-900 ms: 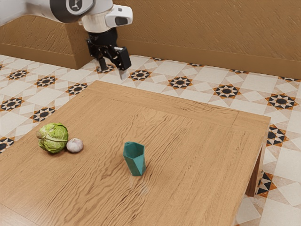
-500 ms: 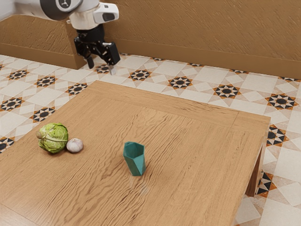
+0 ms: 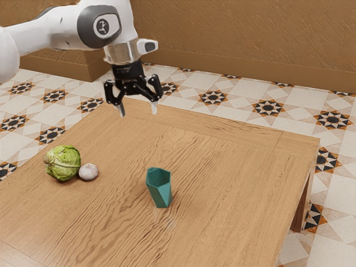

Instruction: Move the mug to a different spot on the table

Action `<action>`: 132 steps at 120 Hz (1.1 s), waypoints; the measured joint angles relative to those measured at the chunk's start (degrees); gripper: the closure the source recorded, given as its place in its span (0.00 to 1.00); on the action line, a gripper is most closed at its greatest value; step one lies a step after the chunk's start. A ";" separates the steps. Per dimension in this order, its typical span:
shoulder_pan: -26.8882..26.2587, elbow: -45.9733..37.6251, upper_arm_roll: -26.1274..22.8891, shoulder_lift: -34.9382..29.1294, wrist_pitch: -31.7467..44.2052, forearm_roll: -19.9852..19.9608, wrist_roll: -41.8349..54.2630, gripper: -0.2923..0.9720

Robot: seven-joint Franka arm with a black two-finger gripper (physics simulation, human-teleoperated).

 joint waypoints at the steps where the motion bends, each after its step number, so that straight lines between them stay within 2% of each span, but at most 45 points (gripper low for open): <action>1: 0.01 -0.02 0.01 0.28 0.10 -0.03 -0.32 0.23; 25: 0.06 -4.74 1.71 3.41 6.12 -0.41 -6.78 0.23; 73: 0.06 -16.49 2.50 2.90 19.13 -0.33 -14.40 0.23; 85: -0.02 -20.76 2.48 2.96 24.50 -1.88 -15.57 0.23; 101: -0.01 -21.79 2.52 3.95 29.28 -5.40 -16.98 0.23; 132: -0.04 -23.31 3.67 6.42 33.90 -8.50 -19.13 0.23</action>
